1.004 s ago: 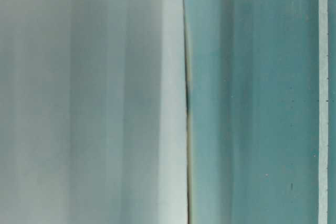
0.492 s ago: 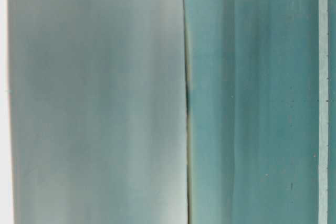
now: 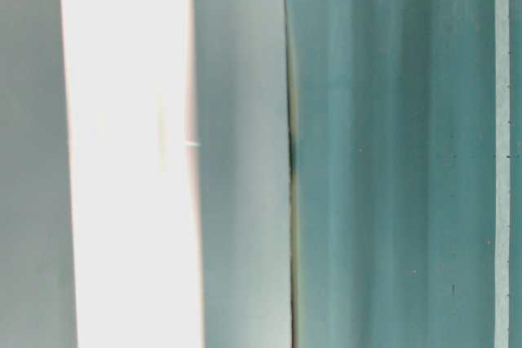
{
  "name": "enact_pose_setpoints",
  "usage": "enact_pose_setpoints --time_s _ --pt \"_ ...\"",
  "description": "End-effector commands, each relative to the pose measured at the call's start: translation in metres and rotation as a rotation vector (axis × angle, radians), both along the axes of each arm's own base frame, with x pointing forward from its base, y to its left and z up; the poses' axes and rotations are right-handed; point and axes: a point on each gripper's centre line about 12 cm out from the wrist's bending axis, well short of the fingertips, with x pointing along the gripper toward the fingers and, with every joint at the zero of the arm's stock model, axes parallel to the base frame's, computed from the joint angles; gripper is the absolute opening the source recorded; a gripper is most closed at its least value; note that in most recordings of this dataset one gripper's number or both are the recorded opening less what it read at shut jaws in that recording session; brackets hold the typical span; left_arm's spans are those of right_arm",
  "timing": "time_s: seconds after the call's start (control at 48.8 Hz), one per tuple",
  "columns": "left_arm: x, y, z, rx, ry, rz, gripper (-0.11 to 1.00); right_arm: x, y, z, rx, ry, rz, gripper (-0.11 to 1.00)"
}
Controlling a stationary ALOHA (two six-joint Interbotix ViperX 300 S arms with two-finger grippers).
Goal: Lift the large metal rail with both hands.
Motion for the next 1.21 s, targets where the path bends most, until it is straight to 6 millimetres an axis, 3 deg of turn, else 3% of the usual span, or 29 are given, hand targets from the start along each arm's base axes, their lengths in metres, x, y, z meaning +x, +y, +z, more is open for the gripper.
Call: enact_pose_setpoints --time_s 0.0,0.656,0.922,1.189 --pt "0.002 0.002 -0.002 0.004 -0.054 0.005 0.36 0.004 -0.001 -0.011 -0.003 -0.045 -0.004 0.37" --pt "0.000 0.006 -0.104 -0.004 -0.002 0.019 0.36 0.008 -0.002 -0.091 -0.007 -0.043 -0.003 0.38" --pt "0.003 0.005 -0.131 -0.007 -0.003 0.017 0.36 0.008 0.000 -0.119 -0.009 -0.025 0.004 0.37" --pt "0.011 0.004 -0.151 -0.024 -0.003 0.044 0.36 0.014 0.002 -0.134 -0.009 -0.022 0.011 0.38"
